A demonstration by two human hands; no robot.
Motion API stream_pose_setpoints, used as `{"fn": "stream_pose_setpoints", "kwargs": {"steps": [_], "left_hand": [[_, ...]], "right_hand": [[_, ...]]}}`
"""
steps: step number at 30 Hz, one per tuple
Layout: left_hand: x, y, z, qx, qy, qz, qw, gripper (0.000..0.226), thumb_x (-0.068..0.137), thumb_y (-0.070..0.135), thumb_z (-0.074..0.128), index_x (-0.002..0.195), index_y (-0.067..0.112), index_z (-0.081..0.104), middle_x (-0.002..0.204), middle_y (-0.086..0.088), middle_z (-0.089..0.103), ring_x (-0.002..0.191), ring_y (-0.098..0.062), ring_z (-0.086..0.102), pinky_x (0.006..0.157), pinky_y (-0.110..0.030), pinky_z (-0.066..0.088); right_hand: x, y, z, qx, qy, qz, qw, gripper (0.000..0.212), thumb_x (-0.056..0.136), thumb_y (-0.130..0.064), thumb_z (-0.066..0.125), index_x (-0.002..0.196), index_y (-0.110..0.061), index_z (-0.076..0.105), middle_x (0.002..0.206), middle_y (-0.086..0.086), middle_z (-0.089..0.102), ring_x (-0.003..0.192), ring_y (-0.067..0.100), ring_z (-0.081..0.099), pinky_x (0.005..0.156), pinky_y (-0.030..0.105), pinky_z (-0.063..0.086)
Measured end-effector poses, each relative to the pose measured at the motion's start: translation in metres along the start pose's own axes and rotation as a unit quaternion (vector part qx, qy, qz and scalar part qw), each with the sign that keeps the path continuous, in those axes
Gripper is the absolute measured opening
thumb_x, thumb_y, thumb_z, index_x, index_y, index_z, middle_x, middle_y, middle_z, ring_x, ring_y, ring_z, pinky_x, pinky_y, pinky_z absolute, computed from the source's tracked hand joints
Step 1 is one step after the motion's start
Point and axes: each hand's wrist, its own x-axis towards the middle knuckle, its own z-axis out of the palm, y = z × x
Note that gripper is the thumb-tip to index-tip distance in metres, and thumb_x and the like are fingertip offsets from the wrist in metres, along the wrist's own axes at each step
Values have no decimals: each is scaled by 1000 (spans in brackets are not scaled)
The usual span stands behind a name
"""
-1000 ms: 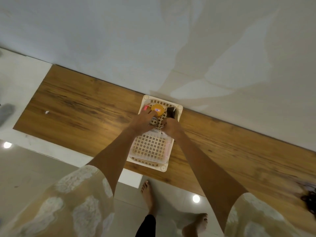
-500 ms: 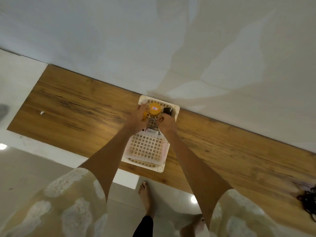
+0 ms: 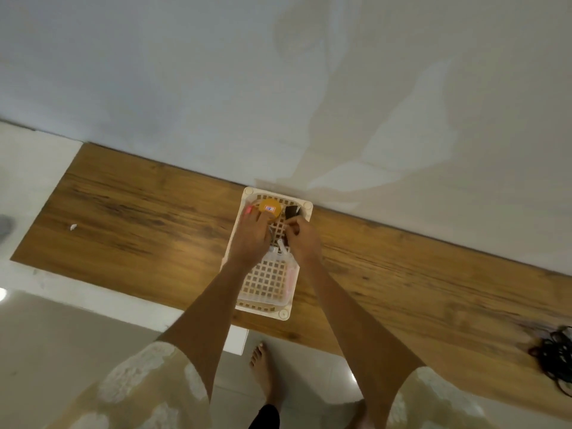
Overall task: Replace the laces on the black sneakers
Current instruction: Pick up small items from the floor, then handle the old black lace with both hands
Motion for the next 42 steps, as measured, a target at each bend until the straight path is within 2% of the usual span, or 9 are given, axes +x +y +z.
{"fn": "stream_pose_setpoints", "kwargs": {"steps": [2,5,8,13,21,27,31,38,42], "left_hand": [[-10,28,5,2,-5,15,1000,29,91,2,47,118,6,56,124,-14,55,118,-31,49,99,-44,45],[-28,77,23,-23,-19,-11,999,24,94,8,44,115,9,56,117,-13,55,106,-31,52,85,-41,47],[-48,149,52,-64,-55,-23,996,25,94,8,44,115,7,59,117,-14,55,106,-31,52,87,-39,43],[-89,280,132,-93,-150,27,984,29,96,9,42,121,9,56,122,-10,54,111,-28,50,90,-38,42],[-138,456,296,-70,-250,150,954,27,95,7,43,120,11,54,120,-7,53,112,-24,47,91,-33,39],[-128,486,410,-71,-220,142,962,32,95,10,47,126,12,53,128,-4,50,118,-22,46,95,-33,43],[-108,482,456,-95,-174,151,968,33,98,20,47,130,12,50,130,-4,48,119,-22,47,96,-33,43],[-77,490,482,-116,-136,140,974,29,97,16,47,125,12,54,122,-5,50,110,-22,51,84,-31,44],[-71,492,471,-145,-153,155,965,34,95,12,48,129,14,52,130,-7,47,112,-23,54,91,-35,48]], "right_hand": [[-21,7,-20,-4,22,2,1000,19,98,-21,47,111,-17,60,103,-1,66,87,15,62,69,26,49],[-51,28,-52,29,71,20,997,20,97,-22,47,110,-18,61,106,1,66,91,19,62,75,29,47],[-84,63,-99,52,133,63,988,20,96,-19,48,109,-16,62,107,1,66,94,18,61,75,25,42],[-152,162,-193,90,240,159,953,23,95,-14,46,111,-17,62,110,0,65,97,19,61,81,34,50],[-215,364,-315,57,337,270,900,28,96,-9,42,118,-11,58,120,8,61,108,24,57,78,26,40],[-214,491,-357,19,374,275,885,24,96,-11,45,118,-11,54,122,7,52,100,22,57,73,26,40],[-195,537,-365,-51,378,215,899,23,97,-20,46,118,-13,55,116,5,52,93,20,56,68,26,40],[-139,553,-375,-176,378,82,905,41,89,-47,58,120,-22,62,112,5,55,105,22,49,83,31,43],[-133,541,-388,-214,360,55,906,25,88,-38,62,106,-24,71,106,2,59,105,21,49,76,28,38]]}}
